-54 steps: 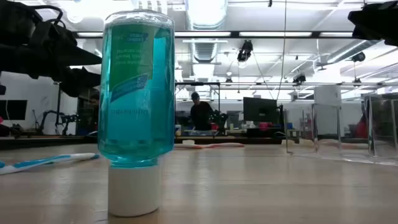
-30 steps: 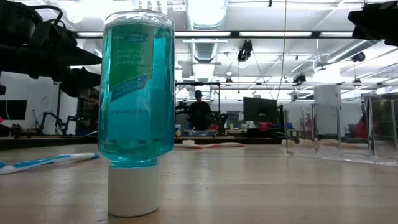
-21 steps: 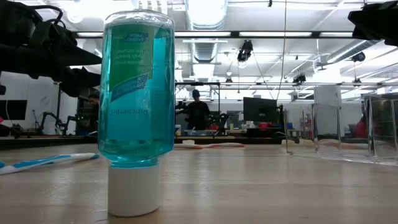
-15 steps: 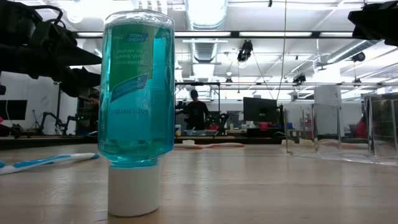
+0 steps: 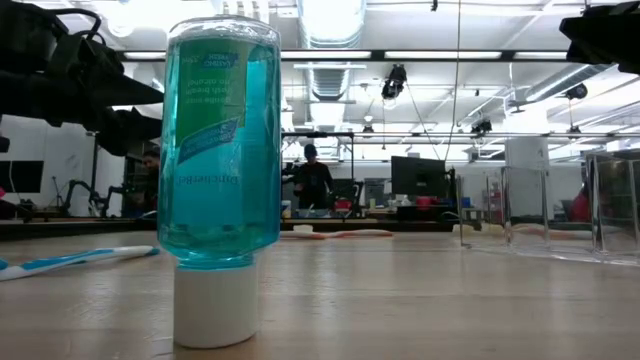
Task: Pick & Place toothbrushing station
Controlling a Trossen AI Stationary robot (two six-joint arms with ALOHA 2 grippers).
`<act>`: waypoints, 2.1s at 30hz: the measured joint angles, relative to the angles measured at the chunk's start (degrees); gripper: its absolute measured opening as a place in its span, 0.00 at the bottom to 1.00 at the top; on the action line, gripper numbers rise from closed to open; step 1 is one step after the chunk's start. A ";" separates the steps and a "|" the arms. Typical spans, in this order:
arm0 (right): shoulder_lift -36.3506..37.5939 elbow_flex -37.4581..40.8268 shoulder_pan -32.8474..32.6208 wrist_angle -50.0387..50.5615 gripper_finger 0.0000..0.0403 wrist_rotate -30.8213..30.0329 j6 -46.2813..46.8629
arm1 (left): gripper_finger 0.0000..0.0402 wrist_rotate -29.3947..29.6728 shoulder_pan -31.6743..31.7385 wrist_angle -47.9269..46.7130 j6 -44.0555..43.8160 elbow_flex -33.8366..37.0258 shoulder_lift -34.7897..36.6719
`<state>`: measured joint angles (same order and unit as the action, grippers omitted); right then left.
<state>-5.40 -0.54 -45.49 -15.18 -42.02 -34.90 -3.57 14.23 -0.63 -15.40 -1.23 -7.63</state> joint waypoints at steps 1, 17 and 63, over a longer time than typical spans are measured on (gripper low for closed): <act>0.01 0.01 0.01 0.00 0.02 0.00 0.23 | 0.87 0.00 0.01 -0.01 0.02 -0.02 -0.01; 0.01 0.01 0.01 -0.01 0.02 0.00 0.61 | 0.87 0.00 0.01 -0.01 0.01 0.00 0.01; -0.01 0.01 0.02 8.12 0.02 -1.23 50.32 | 0.87 0.00 -0.01 0.01 0.01 0.00 -0.01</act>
<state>-5.41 -0.54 -45.47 -7.06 -43.25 15.42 -3.57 14.22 -0.62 -15.39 -1.23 -7.64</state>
